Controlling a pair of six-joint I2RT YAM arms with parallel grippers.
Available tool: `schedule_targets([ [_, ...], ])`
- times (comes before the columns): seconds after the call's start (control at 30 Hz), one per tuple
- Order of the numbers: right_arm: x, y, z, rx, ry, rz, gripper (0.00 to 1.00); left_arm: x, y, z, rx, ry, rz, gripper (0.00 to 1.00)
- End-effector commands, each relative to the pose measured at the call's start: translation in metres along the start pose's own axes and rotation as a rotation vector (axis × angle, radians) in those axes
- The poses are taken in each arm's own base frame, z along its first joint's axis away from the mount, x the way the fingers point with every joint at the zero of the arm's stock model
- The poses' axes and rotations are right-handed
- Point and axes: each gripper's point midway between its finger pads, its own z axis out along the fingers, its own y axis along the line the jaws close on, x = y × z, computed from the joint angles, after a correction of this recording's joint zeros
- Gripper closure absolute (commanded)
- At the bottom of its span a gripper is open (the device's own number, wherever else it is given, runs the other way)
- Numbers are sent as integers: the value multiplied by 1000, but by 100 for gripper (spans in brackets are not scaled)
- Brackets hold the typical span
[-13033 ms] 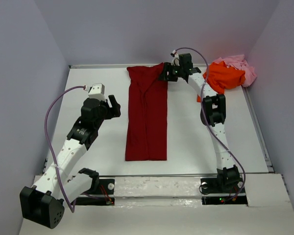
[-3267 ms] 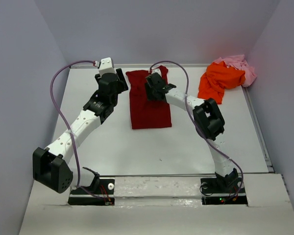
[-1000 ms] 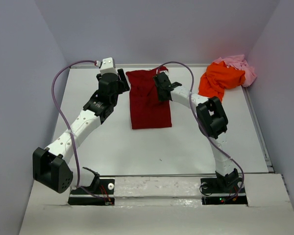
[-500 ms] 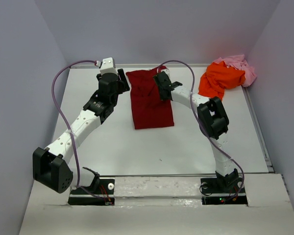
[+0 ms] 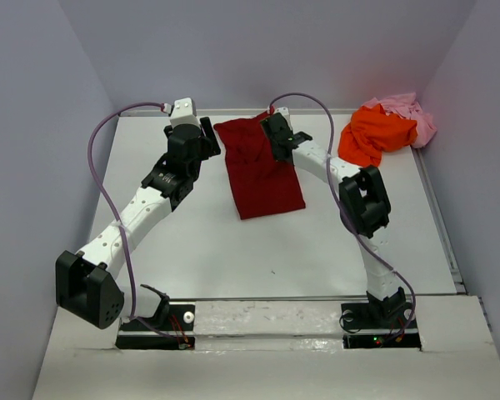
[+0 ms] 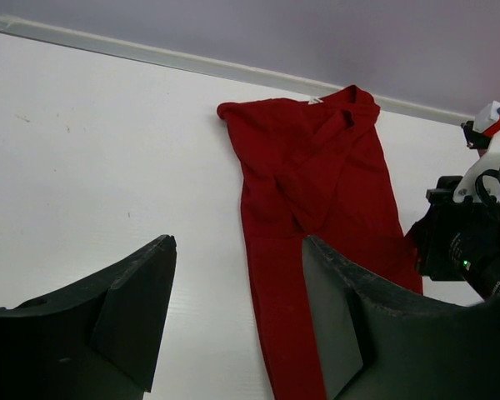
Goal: Fold and stack the t-shirts
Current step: Fold the folded rectangular tshirt in 1/3 of the way
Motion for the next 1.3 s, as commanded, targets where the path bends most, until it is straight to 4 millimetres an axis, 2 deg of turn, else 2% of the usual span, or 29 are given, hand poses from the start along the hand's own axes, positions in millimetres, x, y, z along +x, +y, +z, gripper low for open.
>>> schedule_targets([
  [0.0,-50,-25,-18,62,-107,44,100,-22,-1,-6,7,-63,-31,28],
  [0.03,-52,-25,-17,68,-111,45,100,-22,-1,-5,5,-62,-29,28],
  [0.17,-39,-26,0,96,-82,34,100,-22,-1,-6,7,-63,-31,28],
  [0.3,-15,-29,27,133,-29,22,100,-23,-2,-6,9,-63,-31,28],
  [0.37,-8,-26,33,136,-14,19,100,-23,-2,-6,11,-63,-30,28],
  [0.4,-2,-28,40,137,1,19,78,-23,-3,-6,13,-64,-30,28],
  [0.43,1,-26,43,137,9,14,65,-23,-2,-6,11,-63,-30,28],
  [0.47,4,-26,45,143,13,12,43,-23,-2,-6,11,-63,-30,28],
  [0.57,8,-29,46,160,21,5,28,-23,-2,-6,9,-63,-30,28],
  [0.67,8,-32,41,162,23,-1,27,-22,-2,-5,9,-62,-28,28],
  [0.73,-2,-37,29,157,5,22,27,-22,-1,-5,7,-61,-27,28],
  [0.77,4,-39,25,151,16,24,26,-22,-2,-4,8,-61,-27,28],
  [0.8,-7,-43,11,137,-4,47,26,-21,-1,-4,4,-59,-26,28],
  [0.83,0,-41,9,116,11,51,26,-20,-2,-4,8,-55,-26,28],
  [0.9,-2,-45,0,112,4,58,25,-19,-2,-4,9,-55,-26,28],
  [0.93,-8,-45,-11,103,-13,60,25,-20,-2,-3,10,-56,-27,28],
  [0.97,-1,-45,-12,93,-1,51,25,-20,-2,-3,10,-56,-27,28],
  [1.03,-1,-41,-24,57,-3,54,25,-19,-1,-3,7,-52,-25,28],
  [1.1,13,-37,-27,44,16,37,25,-18,-2,-3,10,-52,-25,28],
  [1.2,21,-18,-39,-20,20,37,25,-18,-2,-2,9,-50,-26,28],
  [1.27,36,-7,-39,-42,44,19,25,-17,-2,-2,9,-49,-24,28],
])
